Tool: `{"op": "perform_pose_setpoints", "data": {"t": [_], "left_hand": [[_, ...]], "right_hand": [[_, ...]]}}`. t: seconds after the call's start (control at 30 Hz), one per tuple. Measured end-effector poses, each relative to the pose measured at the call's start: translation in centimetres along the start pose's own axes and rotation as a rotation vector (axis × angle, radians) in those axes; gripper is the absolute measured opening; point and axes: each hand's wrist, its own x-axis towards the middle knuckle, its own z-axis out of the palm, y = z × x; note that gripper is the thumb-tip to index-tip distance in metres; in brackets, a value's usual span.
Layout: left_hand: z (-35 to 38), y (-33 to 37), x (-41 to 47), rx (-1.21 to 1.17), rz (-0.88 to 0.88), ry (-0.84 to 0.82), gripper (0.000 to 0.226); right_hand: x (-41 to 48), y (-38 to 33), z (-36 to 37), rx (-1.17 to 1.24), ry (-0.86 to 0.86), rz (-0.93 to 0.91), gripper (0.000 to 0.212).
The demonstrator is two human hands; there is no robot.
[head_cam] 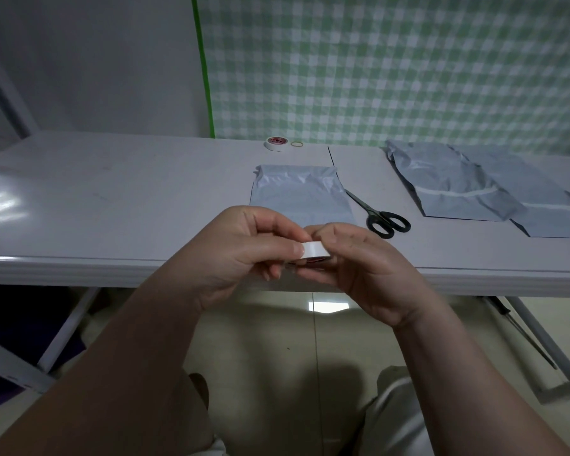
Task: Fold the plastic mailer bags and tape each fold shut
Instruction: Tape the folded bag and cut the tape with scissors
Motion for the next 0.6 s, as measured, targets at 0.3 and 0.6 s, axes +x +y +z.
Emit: {"op": "perform_pose_setpoints", "data": {"t": [0.3,0.6], "left_hand": [[0.7,0.6,-0.2,0.2,0.047,0.035,0.015],[0.9,0.0,0.0,0.171,0.037,0.034,0.02]], "right_hand": [[0.0,-1.3,0.7,-0.426,0.084,-0.059,0.022],[0.2,-0.7,1.2,-0.669,0.203,-0.156,0.027]]}}
